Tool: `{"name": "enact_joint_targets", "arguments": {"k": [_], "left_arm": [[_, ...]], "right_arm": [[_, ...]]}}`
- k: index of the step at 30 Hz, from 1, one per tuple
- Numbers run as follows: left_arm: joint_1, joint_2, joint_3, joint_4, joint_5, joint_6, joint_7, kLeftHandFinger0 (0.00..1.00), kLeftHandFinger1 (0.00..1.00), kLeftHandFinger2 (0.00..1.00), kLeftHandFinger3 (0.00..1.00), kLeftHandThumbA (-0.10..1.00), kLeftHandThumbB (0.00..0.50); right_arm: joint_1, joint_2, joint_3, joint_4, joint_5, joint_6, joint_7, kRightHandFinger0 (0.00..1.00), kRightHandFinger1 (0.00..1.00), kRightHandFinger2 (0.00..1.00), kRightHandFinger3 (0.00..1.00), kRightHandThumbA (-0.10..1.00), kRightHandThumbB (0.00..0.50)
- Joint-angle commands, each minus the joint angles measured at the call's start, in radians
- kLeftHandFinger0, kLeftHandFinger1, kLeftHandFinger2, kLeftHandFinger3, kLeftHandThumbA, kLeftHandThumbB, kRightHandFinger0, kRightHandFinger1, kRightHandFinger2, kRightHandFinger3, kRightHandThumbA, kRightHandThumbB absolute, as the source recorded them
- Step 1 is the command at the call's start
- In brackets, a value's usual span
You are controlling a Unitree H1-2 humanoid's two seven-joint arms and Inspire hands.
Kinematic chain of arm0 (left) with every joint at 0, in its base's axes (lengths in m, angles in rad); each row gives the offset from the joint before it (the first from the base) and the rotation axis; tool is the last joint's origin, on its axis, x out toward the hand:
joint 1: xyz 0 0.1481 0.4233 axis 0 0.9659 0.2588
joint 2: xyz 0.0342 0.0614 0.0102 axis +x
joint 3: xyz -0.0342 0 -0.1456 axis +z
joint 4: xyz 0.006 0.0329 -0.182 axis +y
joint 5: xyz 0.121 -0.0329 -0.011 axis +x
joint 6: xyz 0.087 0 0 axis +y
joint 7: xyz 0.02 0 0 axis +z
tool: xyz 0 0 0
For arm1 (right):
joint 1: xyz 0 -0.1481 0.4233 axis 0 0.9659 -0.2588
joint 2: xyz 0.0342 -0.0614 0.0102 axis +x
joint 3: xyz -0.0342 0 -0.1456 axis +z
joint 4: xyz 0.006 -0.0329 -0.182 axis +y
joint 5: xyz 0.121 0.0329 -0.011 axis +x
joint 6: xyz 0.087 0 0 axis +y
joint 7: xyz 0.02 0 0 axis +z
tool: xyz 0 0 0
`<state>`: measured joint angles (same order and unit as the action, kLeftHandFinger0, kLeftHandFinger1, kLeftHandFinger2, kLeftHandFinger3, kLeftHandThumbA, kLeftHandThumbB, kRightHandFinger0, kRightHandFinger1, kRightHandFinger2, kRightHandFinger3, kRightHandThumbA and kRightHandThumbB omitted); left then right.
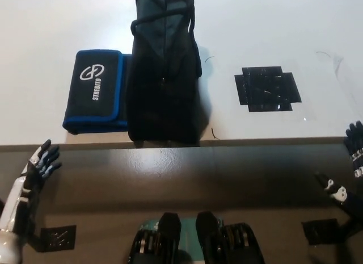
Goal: Use both hands to pick up the lunch bag on the right hand side and smoothly move it near the note book on the left hand side
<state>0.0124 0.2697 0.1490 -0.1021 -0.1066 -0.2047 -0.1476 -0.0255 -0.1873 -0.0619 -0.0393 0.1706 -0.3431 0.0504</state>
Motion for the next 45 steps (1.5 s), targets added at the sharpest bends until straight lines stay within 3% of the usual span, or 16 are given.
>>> {"name": "enact_joint_targets", "arguments": {"k": [1,5,11,20,24,27,32,35,45], "left_arm": [[-0.027,0.019,0.01,0.026,-0.003,-0.099,-0.005,1.0,1.0,1.0,1.0,1.0,0.232],[-0.052,0.032,0.011,0.113,0.009,-0.126,-0.004,1.0,1.0,1.0,1.0,1.0,0.199],[-0.112,0.048,-0.003,0.199,0.023,-0.138,-0.013,1.0,1.0,1.0,1.0,1.0,0.187],[-0.131,0.049,0.001,0.211,-0.032,-0.095,-0.03,1.0,1.0,1.0,1.0,1.0,0.179],[-0.131,0.05,-0.001,0.207,-0.025,-0.096,-0.033,1.0,1.0,1.0,1.0,1.0,0.175],[-0.129,0.049,-0.002,0.197,-0.01,-0.087,-0.027,1.0,1.0,1.0,1.0,1.0,0.189],[-0.137,0.055,-0.001,0.204,-0.01,-0.097,-0.03,1.0,1.0,1.0,1.0,1.0,0.155],[-0.135,0.051,-0.001,0.2,-0.012,-0.094,-0.03,1.0,1.0,1.0,1.0,1.0,0.161],[-0.139,0.052,-0.005,0.204,0.006,-0.097,-0.028,1.0,1.0,1.0,1.0,1.0,0.145]], "right_arm": [[-0.043,0.003,0.017,0.055,0.011,-0.066,0.048,1.0,1.0,1.0,1.0,1.0,0.259],[-0.088,0.003,0.026,0.146,0.016,-0.082,0.069,1.0,1.0,1.0,1.0,1.0,0.223],[-0.123,0.009,0.021,0.204,0.005,-0.075,0.061,1.0,1.0,1.0,1.0,1.0,0.225],[-0.148,0.0,0.005,0.254,0.011,-0.066,0.067,1.0,1.0,1.0,1.0,1.0,0.183],[-0.147,0.007,0.001,0.247,0.009,-0.064,0.06,1.0,1.0,1.0,1.0,1.0,0.22],[-0.143,0.009,0.0,0.238,0.003,-0.062,0.058,1.0,1.0,1.0,1.0,1.0,0.203],[-0.149,0.004,-0.002,0.235,0.009,-0.062,0.063,1.0,1.0,1.0,1.0,1.0,0.176],[-0.155,0.005,-0.004,0.24,0.014,-0.064,0.064,1.0,1.0,1.0,1.0,1.0,0.205],[-0.161,0.004,0.001,0.245,0.0,-0.069,0.065,1.0,1.0,1.0,1.0,1.0,0.167]]}}
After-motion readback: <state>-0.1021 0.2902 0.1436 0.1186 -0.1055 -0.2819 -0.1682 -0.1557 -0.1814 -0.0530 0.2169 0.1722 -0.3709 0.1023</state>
